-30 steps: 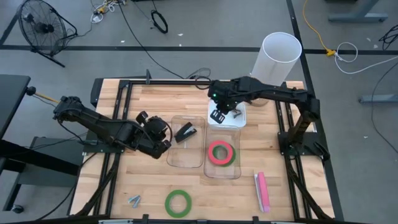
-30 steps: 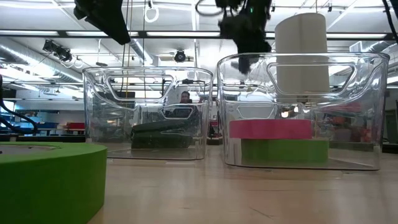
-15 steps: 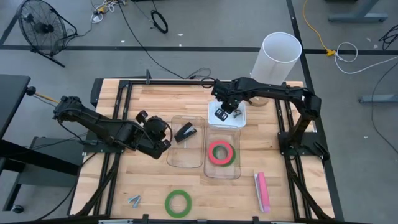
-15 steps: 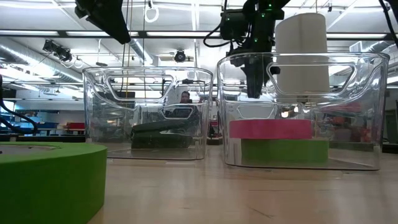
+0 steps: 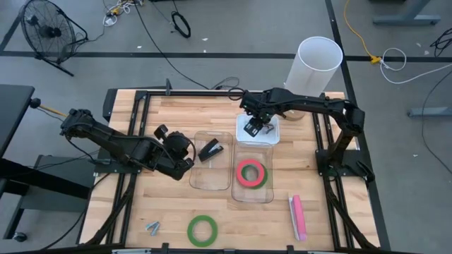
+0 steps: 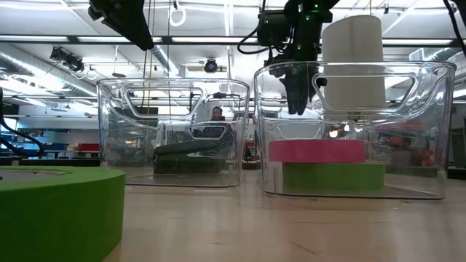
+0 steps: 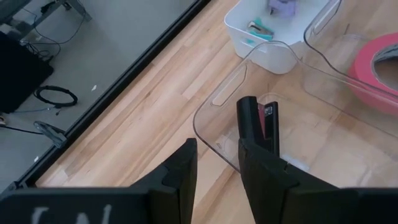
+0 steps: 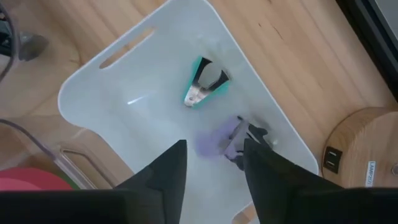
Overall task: Pick and place Stapler, Stapler remover, tape
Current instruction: Put the pink stapler into the left transparent bin
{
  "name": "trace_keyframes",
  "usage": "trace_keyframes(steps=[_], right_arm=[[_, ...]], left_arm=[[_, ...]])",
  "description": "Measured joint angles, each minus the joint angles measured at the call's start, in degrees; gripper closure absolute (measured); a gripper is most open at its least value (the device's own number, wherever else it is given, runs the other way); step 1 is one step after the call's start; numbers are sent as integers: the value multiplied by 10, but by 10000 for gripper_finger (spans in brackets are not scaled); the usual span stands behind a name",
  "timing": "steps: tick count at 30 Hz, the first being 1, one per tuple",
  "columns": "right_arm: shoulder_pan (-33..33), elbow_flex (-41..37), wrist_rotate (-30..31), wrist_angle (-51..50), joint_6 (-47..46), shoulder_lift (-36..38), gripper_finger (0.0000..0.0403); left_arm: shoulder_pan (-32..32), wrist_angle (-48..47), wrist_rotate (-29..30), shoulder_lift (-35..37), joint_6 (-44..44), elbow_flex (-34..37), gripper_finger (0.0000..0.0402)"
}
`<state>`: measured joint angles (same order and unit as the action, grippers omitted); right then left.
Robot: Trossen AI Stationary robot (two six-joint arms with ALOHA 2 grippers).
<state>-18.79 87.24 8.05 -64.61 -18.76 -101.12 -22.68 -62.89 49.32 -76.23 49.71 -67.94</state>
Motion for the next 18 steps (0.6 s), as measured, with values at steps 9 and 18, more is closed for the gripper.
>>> trace_keyframes(steps=[9, 18], right_arm=[[0, 0, -45, -38, -8, 24, 263], [49, 1, -129, -160, -164, 131, 298]], left_arm=[[0, 0, 0, 0, 0, 0, 280], [0, 0, 0, 0, 2, 0, 280]])
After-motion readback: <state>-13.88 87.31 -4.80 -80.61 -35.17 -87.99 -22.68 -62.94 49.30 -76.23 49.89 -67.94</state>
